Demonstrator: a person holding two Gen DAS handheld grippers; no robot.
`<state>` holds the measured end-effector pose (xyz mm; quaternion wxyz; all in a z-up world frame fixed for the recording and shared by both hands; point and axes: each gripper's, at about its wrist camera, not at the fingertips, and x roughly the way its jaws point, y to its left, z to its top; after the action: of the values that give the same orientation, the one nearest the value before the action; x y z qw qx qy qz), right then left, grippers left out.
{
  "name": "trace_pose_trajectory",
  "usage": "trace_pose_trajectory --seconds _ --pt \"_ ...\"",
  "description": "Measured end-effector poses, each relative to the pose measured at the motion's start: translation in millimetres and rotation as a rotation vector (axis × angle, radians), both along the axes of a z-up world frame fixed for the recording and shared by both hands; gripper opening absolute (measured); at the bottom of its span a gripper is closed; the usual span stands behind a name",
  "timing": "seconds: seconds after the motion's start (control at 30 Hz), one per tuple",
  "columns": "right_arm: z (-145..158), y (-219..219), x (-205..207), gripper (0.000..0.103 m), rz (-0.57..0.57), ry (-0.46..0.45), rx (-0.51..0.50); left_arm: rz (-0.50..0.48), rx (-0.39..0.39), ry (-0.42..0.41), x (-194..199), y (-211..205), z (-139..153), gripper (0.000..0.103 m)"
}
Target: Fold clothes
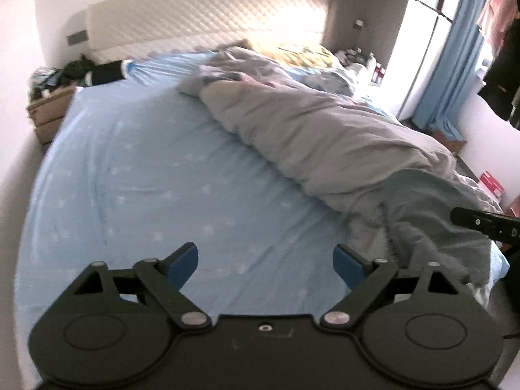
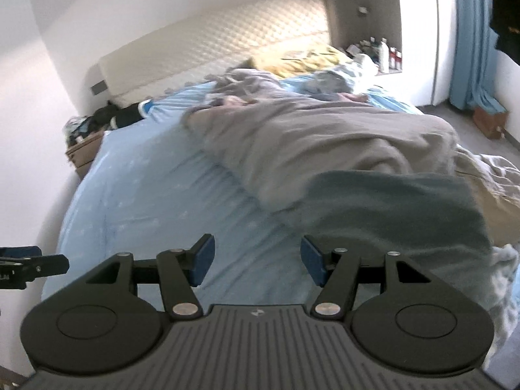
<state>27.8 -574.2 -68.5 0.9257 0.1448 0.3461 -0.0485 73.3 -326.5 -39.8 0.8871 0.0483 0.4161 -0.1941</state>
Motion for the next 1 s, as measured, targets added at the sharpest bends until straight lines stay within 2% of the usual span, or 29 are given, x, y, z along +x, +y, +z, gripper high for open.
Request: trace_pose_trajectory --seconds 0.2,0.3,0.4,0.67,0.8,1.0 --pt "18 94 -16 0.062 0.031 -0.045 -0.002 0.029 0.038 -0.035 -19 85 13 0.091" --pt "24 132 -21 0.062 0.046 -0.040 0.006 0.061 0.057 -0.046 -28 112 17 0.092" --pt "28 160 -25 0.063 0.082 -0.042 -0.001 0.108 0.041 -0.043 -39 136 21 0.092" --pt "37 195 -46 0.073 0.164 -0.040 -0.033 0.237 0.041 -0.043 -80 172 27 0.092" --pt "36 220 -56 0.075 0.203 -0.039 -0.044 0.301 0.051 -0.040 -100 182 29 0.093" --pt "36 237 -59 0.084 0.254 -0.035 -0.064 0.362 0.052 -0.043 -117 191 30 0.095"
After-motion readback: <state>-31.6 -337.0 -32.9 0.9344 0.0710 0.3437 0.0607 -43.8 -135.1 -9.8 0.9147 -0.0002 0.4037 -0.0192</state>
